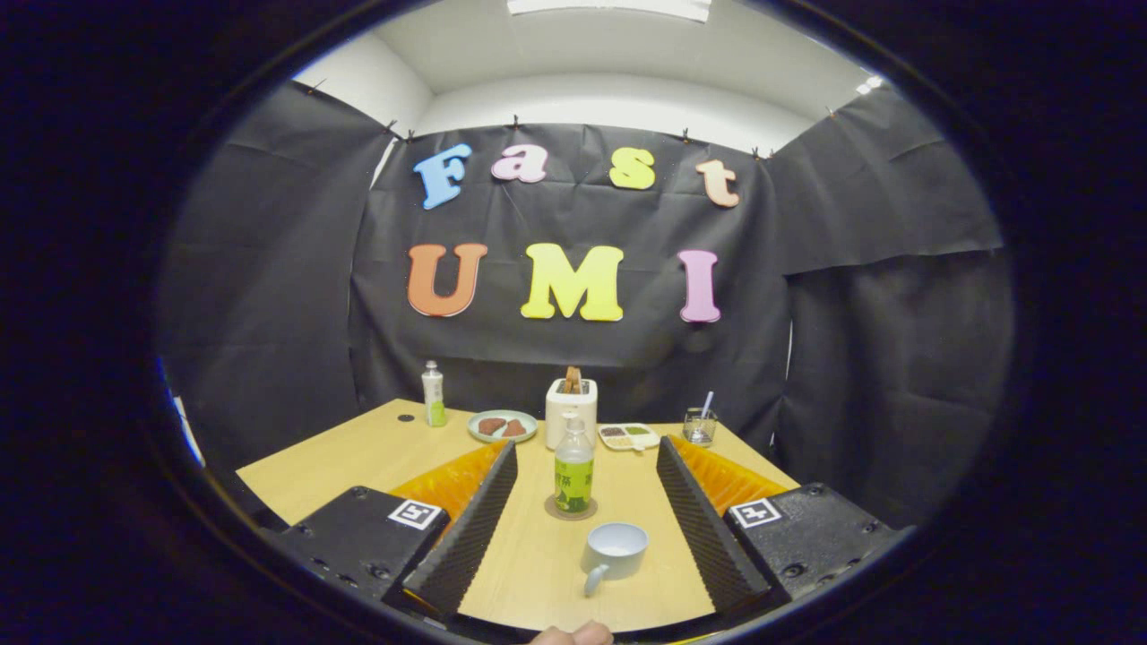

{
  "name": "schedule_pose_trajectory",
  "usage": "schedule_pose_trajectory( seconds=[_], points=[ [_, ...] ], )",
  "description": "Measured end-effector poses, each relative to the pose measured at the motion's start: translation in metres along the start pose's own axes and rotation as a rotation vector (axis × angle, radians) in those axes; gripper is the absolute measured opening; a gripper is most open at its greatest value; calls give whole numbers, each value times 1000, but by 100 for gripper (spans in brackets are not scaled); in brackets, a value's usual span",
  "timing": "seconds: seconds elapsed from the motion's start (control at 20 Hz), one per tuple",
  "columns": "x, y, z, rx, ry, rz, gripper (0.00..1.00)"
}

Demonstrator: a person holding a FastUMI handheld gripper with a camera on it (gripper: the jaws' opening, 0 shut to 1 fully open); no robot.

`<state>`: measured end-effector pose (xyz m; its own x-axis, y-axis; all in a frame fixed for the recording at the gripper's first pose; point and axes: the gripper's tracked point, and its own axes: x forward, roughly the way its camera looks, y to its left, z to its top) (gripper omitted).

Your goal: Take the bottle from table, then pour the juice into the cup, finally place the bottle on the coaster

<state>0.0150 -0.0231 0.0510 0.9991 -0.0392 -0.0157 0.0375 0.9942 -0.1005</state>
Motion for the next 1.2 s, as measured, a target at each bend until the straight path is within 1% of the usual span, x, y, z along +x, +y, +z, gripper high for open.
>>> schedule_pose_trajectory(
  seconds=[0.15,0.35,0.5,0.6,0.7,0.8,0.9,1.2],
  points=[
    [-9,-10,12,-45,-81,-25,100],
    [-20,-29,40,-80,-190,-71,100],
    [-28,-35,48,-6,-251,-61,100],
    [-28,-35,41,82,-227,-13,100],
    [-25,-33,31,171,-165,50,100],
    [-20,-33,22,229,-108,77,100],
    [-18,-33,18,235,-78,79,100],
    [-21,-30,22,149,-85,37,100]
  ],
)
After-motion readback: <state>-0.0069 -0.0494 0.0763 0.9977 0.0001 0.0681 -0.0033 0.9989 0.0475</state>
